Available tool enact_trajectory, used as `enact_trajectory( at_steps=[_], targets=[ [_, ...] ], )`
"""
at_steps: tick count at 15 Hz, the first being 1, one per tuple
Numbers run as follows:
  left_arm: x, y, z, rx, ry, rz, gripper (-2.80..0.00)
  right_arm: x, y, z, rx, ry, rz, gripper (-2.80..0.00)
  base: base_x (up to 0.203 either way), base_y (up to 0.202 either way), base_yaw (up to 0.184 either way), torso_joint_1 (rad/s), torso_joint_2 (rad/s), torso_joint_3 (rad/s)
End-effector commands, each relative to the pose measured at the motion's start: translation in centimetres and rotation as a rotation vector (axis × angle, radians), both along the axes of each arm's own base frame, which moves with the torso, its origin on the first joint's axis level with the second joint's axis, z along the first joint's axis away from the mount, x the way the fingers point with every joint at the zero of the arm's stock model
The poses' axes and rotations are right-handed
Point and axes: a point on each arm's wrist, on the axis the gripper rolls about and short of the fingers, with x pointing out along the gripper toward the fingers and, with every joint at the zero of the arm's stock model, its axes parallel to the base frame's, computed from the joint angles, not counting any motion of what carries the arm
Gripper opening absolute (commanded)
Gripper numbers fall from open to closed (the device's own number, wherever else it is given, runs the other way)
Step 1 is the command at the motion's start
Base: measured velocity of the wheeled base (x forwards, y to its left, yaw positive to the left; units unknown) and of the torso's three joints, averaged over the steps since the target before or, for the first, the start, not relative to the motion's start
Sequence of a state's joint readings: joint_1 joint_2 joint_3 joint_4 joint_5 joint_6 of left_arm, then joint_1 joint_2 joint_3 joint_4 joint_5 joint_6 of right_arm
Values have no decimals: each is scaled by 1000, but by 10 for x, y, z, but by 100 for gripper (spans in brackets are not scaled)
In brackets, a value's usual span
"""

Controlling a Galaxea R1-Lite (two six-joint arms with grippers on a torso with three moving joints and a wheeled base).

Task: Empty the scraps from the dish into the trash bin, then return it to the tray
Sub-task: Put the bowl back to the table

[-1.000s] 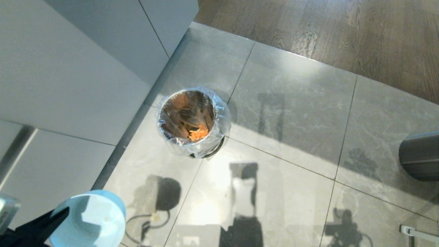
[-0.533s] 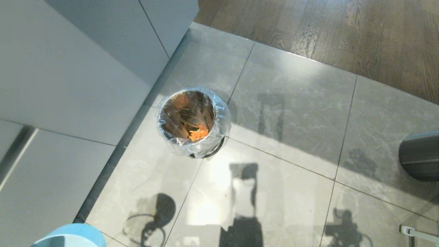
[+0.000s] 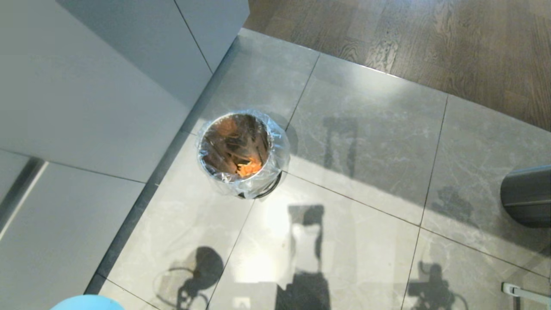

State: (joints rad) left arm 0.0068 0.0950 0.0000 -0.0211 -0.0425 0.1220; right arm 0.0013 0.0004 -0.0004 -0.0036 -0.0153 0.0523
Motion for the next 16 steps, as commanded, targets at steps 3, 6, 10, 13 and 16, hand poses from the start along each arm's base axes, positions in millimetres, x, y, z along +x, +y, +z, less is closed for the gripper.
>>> enact_trajectory(
  at_steps=[3, 6, 10, 13, 16],
  targets=[
    [-7, 0, -3, -59, -83, 4, -280, 0, 0, 0, 0, -1, -1, -280, 0, 0, 0, 0, 0, 0],
    [-7, 0, -3, -66, -81, 6, -280, 0, 0, 0, 0, -1, 0, -280, 0, 0, 0, 0, 0, 0],
    [-7, 0, -3, -71, -79, 6, -280, 0, 0, 0, 0, -1, 0, -280, 0, 0, 0, 0, 0, 0],
    [-7, 0, -3, -72, -78, 11, -280, 0, 0, 0, 0, -1, -1, -280, 0, 0, 0, 0, 0, 0],
    [-7, 0, -3, -72, -78, 12, -280, 0, 0, 0, 0, -2, 0, -280, 0, 0, 0, 0, 0, 0]
  ],
)
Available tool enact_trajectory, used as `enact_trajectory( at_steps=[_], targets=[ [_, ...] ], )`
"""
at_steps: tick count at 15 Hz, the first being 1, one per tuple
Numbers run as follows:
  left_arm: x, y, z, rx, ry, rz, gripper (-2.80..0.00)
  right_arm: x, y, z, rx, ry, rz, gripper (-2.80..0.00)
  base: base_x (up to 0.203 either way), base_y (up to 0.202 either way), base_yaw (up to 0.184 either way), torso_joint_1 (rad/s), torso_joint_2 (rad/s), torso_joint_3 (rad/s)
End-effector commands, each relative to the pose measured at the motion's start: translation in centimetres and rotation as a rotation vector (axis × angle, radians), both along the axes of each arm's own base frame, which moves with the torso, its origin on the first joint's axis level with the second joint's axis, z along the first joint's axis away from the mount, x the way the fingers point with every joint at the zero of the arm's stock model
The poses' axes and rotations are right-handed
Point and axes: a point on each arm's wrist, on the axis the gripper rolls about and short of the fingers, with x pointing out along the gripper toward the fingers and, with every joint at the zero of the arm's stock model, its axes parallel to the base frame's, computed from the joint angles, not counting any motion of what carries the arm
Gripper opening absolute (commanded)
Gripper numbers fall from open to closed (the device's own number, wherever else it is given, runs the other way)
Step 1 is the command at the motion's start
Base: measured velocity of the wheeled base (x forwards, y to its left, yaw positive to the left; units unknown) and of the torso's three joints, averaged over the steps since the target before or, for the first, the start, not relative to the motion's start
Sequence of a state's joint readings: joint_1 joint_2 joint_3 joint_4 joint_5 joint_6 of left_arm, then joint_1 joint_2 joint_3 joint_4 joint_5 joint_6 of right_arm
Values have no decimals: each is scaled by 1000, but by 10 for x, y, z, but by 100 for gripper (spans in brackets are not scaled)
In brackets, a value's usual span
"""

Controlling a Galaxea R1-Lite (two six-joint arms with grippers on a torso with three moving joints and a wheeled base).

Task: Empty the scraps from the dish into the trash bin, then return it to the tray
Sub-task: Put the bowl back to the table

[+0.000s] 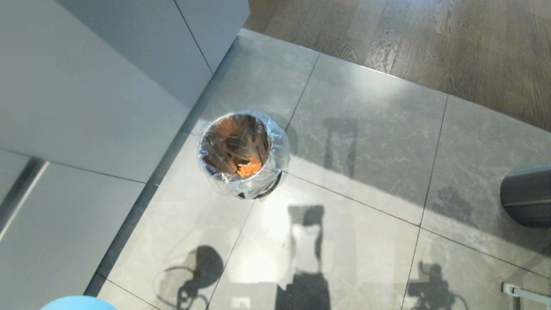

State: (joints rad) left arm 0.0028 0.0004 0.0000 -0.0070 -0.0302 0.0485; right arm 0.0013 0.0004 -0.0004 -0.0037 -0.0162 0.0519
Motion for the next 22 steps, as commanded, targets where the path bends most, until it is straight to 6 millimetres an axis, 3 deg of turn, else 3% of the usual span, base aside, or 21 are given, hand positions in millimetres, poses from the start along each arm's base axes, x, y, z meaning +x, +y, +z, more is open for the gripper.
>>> enact_trajectory(
  at_steps=[1, 22],
  targets=[
    [0, 0, 0, 1, 0, 0, -280, 0, 0, 0, 0, -1, 1, -280, 0, 0, 0, 0, 0, 0],
    [0, 0, 0, -53, 0, 9, -280, 0, 0, 0, 0, 1, 1, -280, 0, 0, 0, 0, 0, 0]
  ],
)
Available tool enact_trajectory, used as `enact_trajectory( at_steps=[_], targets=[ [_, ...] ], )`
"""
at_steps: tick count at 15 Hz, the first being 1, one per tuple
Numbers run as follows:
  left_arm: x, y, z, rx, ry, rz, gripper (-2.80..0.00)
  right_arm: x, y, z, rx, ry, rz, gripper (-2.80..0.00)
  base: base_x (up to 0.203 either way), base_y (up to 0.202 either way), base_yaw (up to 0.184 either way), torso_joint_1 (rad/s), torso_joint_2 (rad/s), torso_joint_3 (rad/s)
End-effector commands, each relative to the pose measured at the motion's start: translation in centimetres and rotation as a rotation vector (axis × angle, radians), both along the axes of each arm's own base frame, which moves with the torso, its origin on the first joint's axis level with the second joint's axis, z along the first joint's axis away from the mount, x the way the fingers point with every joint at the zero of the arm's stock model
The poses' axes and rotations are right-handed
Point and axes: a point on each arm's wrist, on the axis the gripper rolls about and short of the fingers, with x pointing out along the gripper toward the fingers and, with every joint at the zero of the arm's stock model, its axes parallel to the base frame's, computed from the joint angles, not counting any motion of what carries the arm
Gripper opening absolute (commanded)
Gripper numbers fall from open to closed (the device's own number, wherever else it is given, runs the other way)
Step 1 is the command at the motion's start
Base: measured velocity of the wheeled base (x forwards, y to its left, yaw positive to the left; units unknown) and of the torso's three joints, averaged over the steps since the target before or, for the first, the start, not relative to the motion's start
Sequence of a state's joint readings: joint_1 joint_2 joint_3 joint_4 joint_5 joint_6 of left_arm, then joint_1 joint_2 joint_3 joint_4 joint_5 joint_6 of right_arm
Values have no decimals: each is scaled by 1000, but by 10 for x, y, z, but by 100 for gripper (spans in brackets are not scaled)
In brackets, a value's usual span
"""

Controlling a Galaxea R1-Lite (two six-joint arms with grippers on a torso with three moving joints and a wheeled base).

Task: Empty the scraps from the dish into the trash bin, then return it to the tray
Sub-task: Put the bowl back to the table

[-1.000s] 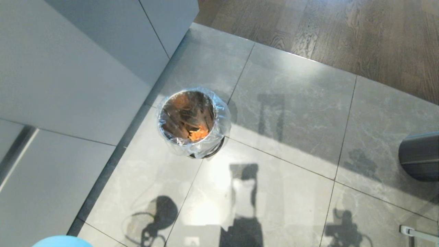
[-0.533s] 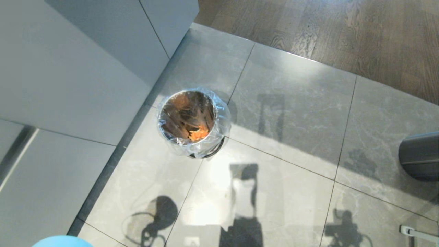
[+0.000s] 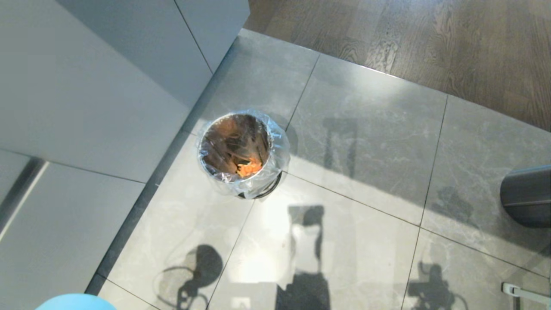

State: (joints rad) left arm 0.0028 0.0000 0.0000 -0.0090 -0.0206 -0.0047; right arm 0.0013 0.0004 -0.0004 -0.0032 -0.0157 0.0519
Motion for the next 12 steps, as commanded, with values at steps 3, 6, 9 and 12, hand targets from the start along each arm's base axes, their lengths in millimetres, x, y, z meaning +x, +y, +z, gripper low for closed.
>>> enact_trajectory(
  at_steps=[3, 6, 9, 12],
  targets=[
    [0, 0, 0, -1, 1, -1, -280, 0, 0, 0, 0, 0, 1, -280, 0, 0, 0, 0, 0, 0],
    [0, 0, 0, -3, 1, 1, -280, 0, 0, 0, 0, 0, 1, -280, 0, 0, 0, 0, 0, 0],
    [0, 0, 0, -3, 1, 1, -280, 0, 0, 0, 0, -1, 0, -280, 0, 0, 0, 3, 5, 119],
    [0, 0, 0, -9, 1, 4, -280, 0, 0, 0, 0, -1, 1, -280, 0, 0, 0, 4, 2, 190]
  ],
)
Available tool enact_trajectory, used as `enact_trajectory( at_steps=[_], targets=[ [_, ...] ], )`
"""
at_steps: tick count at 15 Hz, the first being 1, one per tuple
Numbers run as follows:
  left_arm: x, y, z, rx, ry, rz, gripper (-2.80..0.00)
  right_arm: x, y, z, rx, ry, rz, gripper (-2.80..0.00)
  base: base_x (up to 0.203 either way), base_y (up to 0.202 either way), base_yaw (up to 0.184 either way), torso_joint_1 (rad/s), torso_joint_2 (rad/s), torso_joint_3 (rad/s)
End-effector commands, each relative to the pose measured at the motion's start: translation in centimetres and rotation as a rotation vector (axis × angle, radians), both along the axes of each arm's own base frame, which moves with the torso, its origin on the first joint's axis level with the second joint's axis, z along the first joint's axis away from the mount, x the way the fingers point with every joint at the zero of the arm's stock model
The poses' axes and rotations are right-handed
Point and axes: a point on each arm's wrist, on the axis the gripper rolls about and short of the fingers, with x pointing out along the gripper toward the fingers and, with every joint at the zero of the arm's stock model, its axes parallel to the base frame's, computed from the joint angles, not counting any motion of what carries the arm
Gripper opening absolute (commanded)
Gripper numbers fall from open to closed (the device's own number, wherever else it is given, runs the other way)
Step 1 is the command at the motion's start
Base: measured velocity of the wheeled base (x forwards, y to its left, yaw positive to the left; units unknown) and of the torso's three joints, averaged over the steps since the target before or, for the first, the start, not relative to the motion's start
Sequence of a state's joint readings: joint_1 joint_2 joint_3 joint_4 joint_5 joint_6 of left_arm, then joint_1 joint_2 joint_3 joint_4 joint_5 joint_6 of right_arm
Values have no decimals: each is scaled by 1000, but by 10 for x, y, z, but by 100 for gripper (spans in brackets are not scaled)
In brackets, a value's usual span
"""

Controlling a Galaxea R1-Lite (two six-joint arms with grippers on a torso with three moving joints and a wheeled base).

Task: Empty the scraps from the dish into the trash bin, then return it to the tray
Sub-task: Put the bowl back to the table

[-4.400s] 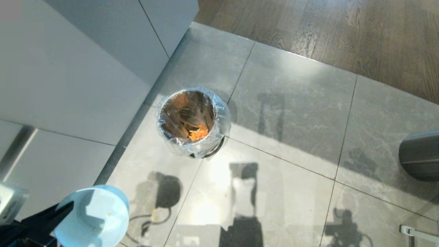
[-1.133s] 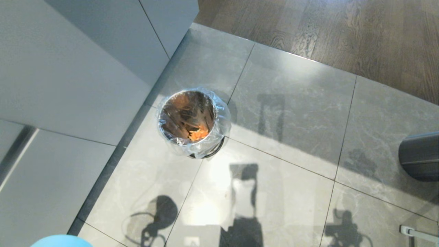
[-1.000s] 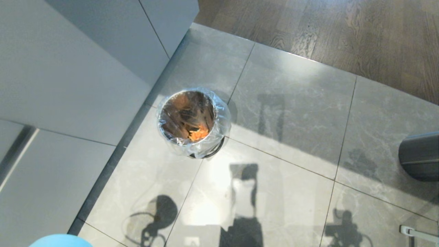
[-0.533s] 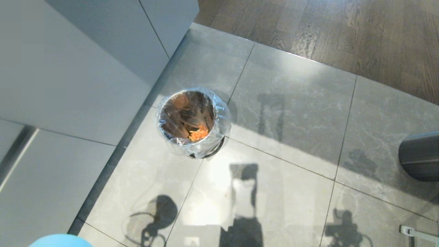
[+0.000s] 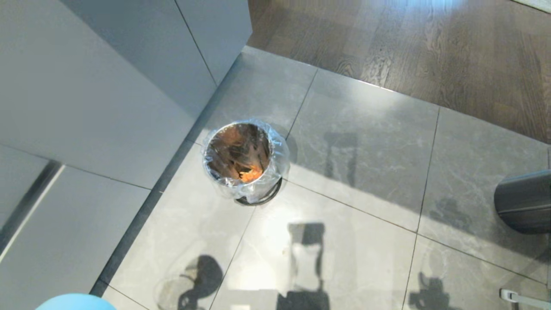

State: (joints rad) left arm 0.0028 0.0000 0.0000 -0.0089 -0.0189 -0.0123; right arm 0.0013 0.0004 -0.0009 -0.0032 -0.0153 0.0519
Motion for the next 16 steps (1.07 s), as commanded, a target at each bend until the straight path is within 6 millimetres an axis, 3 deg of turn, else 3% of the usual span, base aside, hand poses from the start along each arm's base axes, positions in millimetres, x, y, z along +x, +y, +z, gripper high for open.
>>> enact_trajectory(
  at_steps=[1, 16],
  targets=[
    [0, 0, 0, -5, 1, 4, -280, 0, 0, 0, 0, 0, -1, -280, 0, 0, 0, 2, 2, 198],
    [0, 0, 0, -12, 1, 5, -280, 0, 0, 0, 0, 1, -1, -280, 0, 0, 0, 2, 2, 203]
  ],
)
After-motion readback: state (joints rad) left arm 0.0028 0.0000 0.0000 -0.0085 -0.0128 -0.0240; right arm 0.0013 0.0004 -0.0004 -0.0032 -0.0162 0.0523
